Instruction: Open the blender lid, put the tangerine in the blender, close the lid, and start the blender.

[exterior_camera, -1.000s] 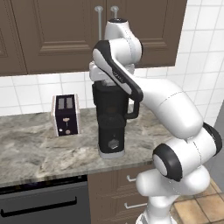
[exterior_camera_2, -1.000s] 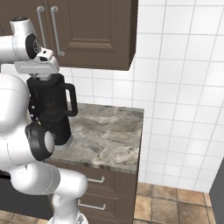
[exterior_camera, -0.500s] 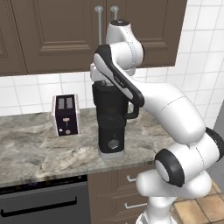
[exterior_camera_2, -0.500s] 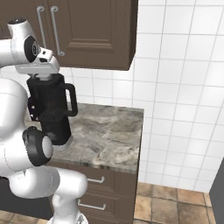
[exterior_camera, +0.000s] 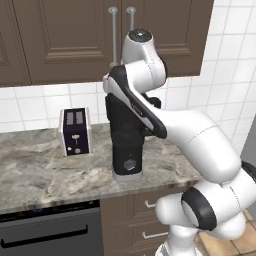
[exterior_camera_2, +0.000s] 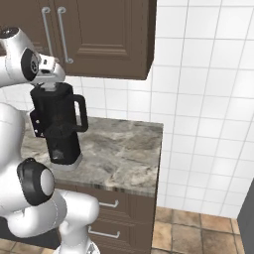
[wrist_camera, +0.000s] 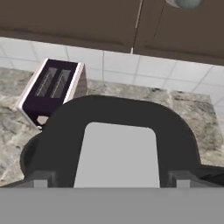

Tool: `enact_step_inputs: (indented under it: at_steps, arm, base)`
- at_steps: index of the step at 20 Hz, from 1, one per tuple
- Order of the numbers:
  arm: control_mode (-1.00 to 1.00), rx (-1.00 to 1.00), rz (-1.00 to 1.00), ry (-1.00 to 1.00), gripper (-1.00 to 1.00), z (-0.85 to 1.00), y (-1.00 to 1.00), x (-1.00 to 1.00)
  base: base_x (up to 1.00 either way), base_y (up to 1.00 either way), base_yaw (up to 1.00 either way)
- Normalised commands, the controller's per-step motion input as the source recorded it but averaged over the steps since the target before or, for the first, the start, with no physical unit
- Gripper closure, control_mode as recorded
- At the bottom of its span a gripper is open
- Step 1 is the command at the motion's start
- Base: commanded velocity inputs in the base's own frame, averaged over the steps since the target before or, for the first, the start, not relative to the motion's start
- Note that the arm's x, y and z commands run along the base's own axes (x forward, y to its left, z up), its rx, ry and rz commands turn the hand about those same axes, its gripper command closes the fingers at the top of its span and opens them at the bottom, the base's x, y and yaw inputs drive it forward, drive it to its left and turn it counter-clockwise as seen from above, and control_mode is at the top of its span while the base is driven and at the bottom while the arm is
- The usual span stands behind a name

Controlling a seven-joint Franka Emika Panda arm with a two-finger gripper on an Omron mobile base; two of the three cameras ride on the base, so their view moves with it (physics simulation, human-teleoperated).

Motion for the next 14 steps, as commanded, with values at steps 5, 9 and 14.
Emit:
enact_step_inputs:
  at_steps: [5,9,14]
  arm:
    - [-1.00,0.00,-0.01,-0.33,-1.00,0.34,0.00,-0.59]
    - [-1.00,0.00,-0.09,-0.30,-1.00,0.03,0.00,-0.97]
    - [-1.00,0.00,-0.18,-0.23,-1.00,-0.19,0.06,-1.00]
  base:
    - [0.00,0.00,0.00]
    - [0.00,0.00,0.00]
    - [0.00,0.00,0.00]
